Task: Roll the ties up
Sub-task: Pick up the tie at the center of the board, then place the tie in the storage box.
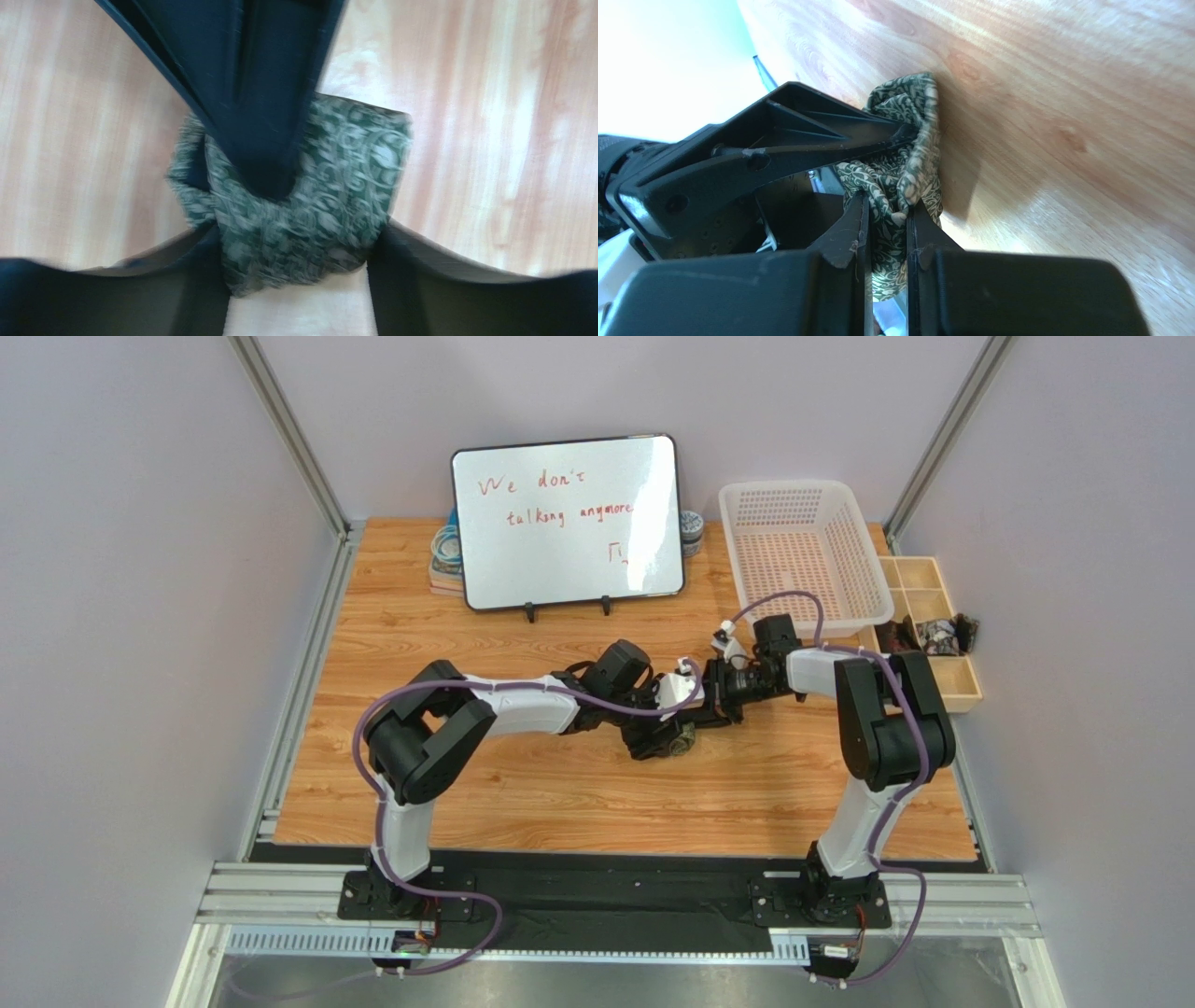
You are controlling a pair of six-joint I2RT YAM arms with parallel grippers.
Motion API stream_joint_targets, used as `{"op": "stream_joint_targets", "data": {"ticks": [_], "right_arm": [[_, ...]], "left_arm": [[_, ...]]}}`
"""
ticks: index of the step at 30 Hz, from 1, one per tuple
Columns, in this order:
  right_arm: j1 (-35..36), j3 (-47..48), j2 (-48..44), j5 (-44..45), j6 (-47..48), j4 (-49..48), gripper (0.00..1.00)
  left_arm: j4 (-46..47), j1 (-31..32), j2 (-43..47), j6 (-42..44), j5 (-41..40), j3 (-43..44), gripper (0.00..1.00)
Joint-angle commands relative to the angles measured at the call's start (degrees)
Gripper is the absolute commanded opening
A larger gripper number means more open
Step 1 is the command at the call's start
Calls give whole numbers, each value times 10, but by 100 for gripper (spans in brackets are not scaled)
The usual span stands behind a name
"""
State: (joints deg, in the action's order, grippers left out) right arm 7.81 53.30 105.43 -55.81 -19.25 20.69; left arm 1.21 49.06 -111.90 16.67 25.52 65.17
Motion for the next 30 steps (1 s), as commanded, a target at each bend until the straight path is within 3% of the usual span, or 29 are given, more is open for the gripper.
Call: {"op": "stream_joint_targets", "data": {"ticks": [1, 2, 3, 10, 18, 24, 30], "right_arm": [[-1, 15, -29, 59, 18, 24, 0], [-1, 18, -37, 61, 19, 30, 0], [-1, 21, -43, 61, 20, 42, 0], [-1, 47, -80, 82, 39, 96, 0], [-46, 194, -138, 161, 141, 288, 0], [-189, 335, -155, 214, 260, 433, 0], [-355, 471, -108, 273, 368, 539, 0]], "left_arm": [[-60, -5, 22, -23, -21, -35, 74], [-53, -7, 32, -29, -16, -38, 75], [-52, -11, 49, -31, -13, -39, 99], [-53, -23, 133, -58, 2, -57, 100], [-123, -35, 215, -48, 8, -55, 100], [-186, -34, 249, -12, 8, -43, 100], [-198, -36, 275, -7, 0, -51, 99]]}}
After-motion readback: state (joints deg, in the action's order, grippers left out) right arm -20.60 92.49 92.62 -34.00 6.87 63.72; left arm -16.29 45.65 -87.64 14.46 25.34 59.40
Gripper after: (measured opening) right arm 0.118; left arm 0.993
